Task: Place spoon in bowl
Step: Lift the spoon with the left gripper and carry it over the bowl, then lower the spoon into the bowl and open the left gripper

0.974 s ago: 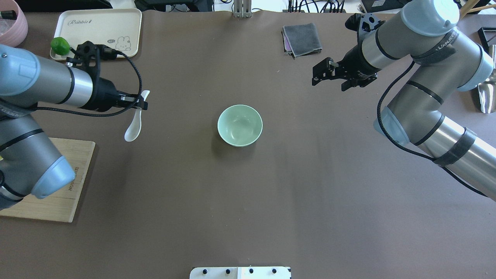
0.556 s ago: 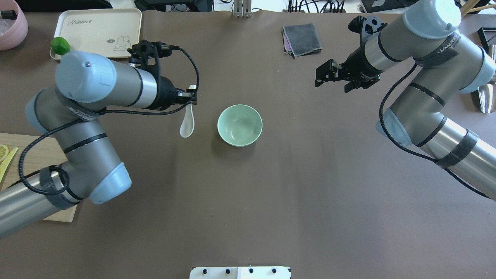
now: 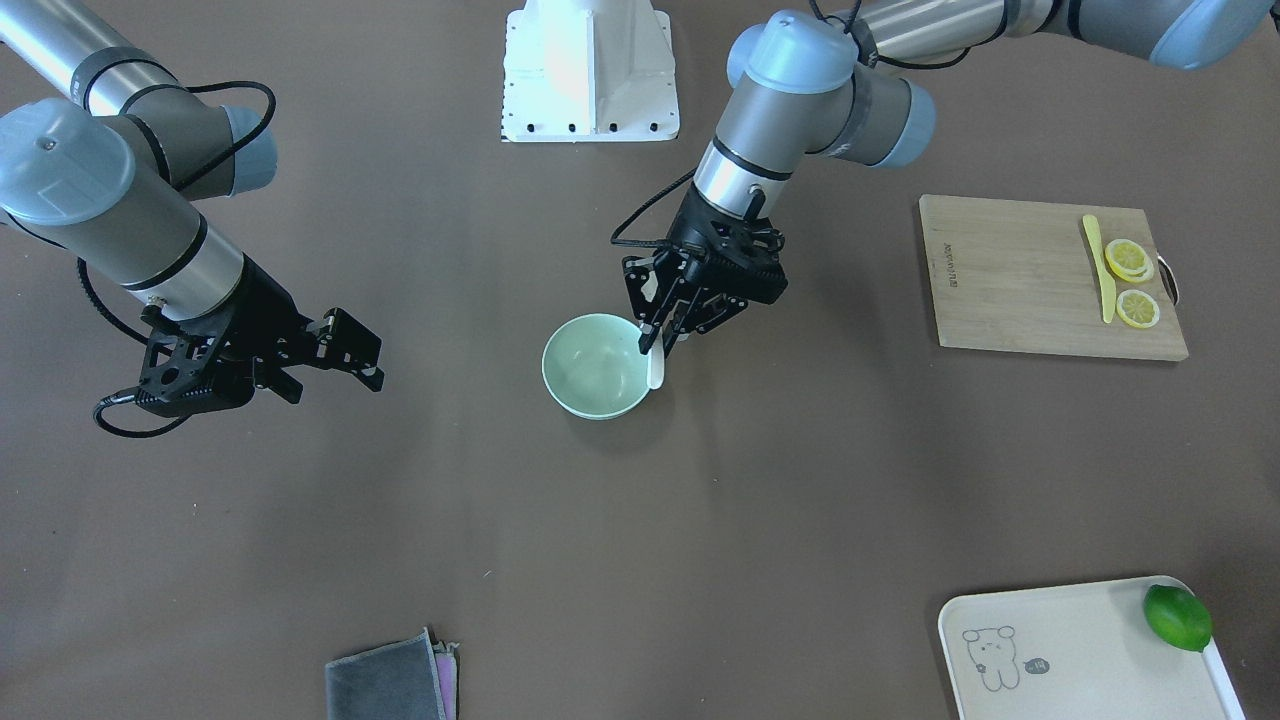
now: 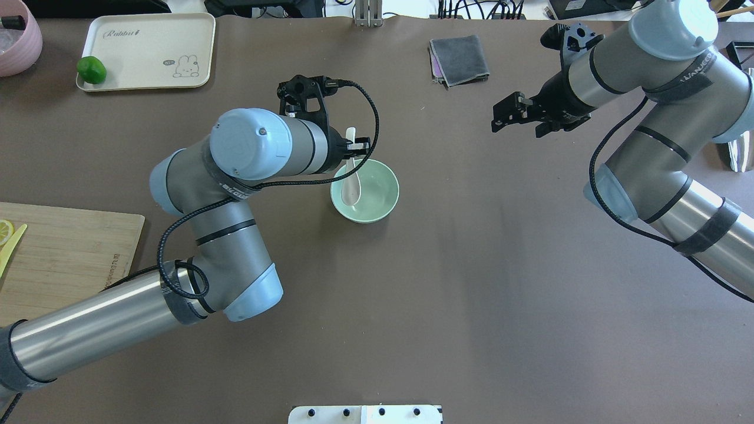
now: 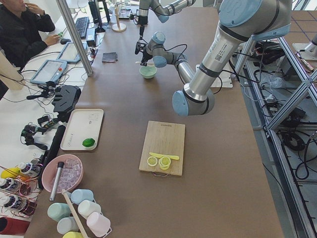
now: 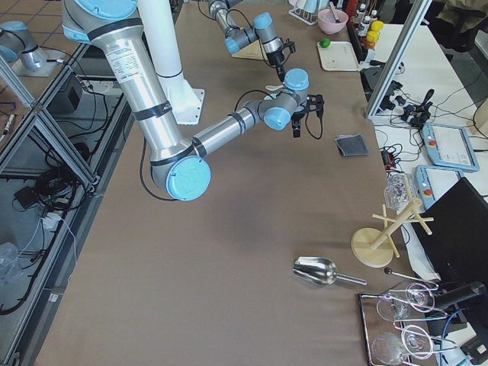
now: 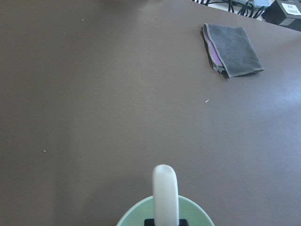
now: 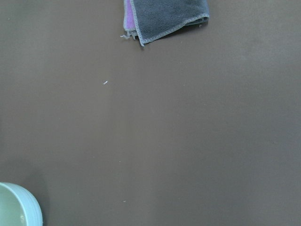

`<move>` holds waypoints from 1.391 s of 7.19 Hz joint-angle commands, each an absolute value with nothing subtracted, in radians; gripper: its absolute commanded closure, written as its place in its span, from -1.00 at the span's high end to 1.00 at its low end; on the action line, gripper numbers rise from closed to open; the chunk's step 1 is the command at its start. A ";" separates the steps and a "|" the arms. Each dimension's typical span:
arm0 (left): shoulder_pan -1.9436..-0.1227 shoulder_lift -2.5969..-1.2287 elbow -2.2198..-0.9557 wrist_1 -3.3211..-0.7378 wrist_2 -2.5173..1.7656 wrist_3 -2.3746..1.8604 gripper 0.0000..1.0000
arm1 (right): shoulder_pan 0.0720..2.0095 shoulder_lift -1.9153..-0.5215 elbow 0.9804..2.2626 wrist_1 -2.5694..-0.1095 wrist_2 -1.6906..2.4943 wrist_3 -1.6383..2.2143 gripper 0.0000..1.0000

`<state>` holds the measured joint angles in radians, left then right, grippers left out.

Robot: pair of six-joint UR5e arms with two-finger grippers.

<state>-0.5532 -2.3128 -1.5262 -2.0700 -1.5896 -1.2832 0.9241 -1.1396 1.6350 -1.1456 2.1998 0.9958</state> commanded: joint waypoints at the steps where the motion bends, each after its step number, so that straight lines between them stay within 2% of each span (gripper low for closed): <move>1: -0.514 -2.359 -1.447 -2.079 -1.505 -1.293 -1.00 | 0.925 -1.158 1.629 -1.143 2.189 0.951 1.00; 4: -0.499 -2.362 -1.404 -2.077 -1.505 -1.284 -1.00 | 0.925 -1.158 1.638 -1.144 2.158 0.965 1.00; 5: -0.499 -2.364 -1.404 -2.075 -1.506 -1.284 -0.08 | 0.925 -1.160 1.640 -1.147 2.163 0.963 1.00; 6: -0.499 -2.361 -1.410 -2.071 -1.506 -1.278 0.94 | 0.925 -1.160 1.637 -1.158 2.174 0.951 1.00; 7: -0.503 -2.336 -1.475 -2.047 -1.505 -1.226 0.95 | 0.937 -1.163 1.640 -1.161 2.192 0.950 1.00; 8: -0.524 -2.276 -1.597 -1.981 -1.509 -1.163 0.96 | 0.986 -1.170 1.638 -1.163 2.232 0.922 1.00; 9: -0.544 -2.170 -1.738 -1.968 -1.514 -1.142 0.96 | 1.047 -1.202 1.643 -1.190 2.285 0.802 1.00; 10: -0.563 -2.125 -1.797 -1.957 -1.511 -1.109 0.96 | 1.111 -1.247 1.646 -1.213 2.310 0.663 1.00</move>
